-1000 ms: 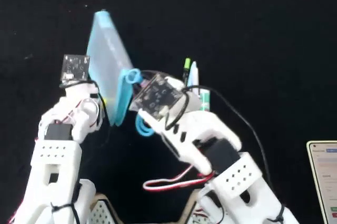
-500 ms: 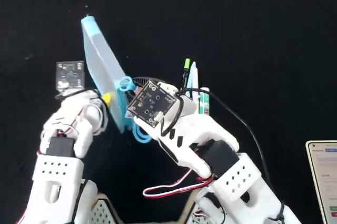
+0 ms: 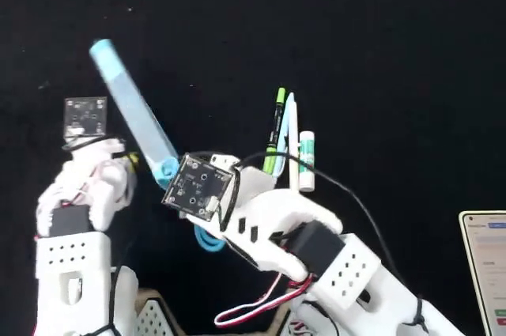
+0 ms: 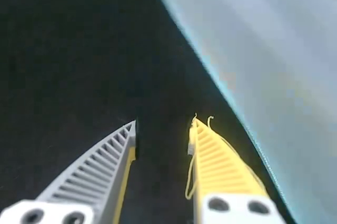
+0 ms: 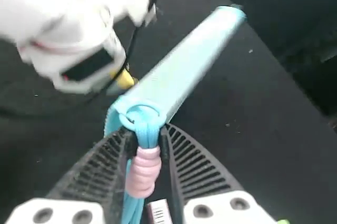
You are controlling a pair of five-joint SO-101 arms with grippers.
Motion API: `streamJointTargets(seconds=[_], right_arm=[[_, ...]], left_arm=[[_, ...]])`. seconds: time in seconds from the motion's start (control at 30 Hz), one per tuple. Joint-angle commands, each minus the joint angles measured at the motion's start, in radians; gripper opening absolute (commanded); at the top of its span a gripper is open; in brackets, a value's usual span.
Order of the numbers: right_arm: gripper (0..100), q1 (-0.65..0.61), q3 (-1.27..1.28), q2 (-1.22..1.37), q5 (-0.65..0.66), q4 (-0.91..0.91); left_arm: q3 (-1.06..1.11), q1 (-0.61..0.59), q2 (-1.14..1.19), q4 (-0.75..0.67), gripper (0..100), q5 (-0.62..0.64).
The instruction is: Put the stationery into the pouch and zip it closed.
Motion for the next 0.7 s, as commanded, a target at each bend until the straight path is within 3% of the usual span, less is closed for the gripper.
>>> streamJointTargets(seconds=[0.0, 0.27, 0.5, 0.67], right_arm=[[1.1, -0.014, 0.054, 0.015, 0.0, 0.0], [1.1, -0.02, 0.157, 0.013, 0.0, -0.002], [1.1, -0.018, 0.114, 0.013, -0.003, -0.072], [1.1, -0.054, 0.174, 0.015, -0.009, -0.084]], left_arm=[[-0.128, -0.081, -0.018, 0.123, 17, -0.1], [-0.308, -0.076, -0.018, 0.308, 17, -0.155], [-0.334, -0.084, -0.02, 0.336, 17, -0.152], [-0.498, -0.022, -0.02, 0.54, 17, -0.155]])
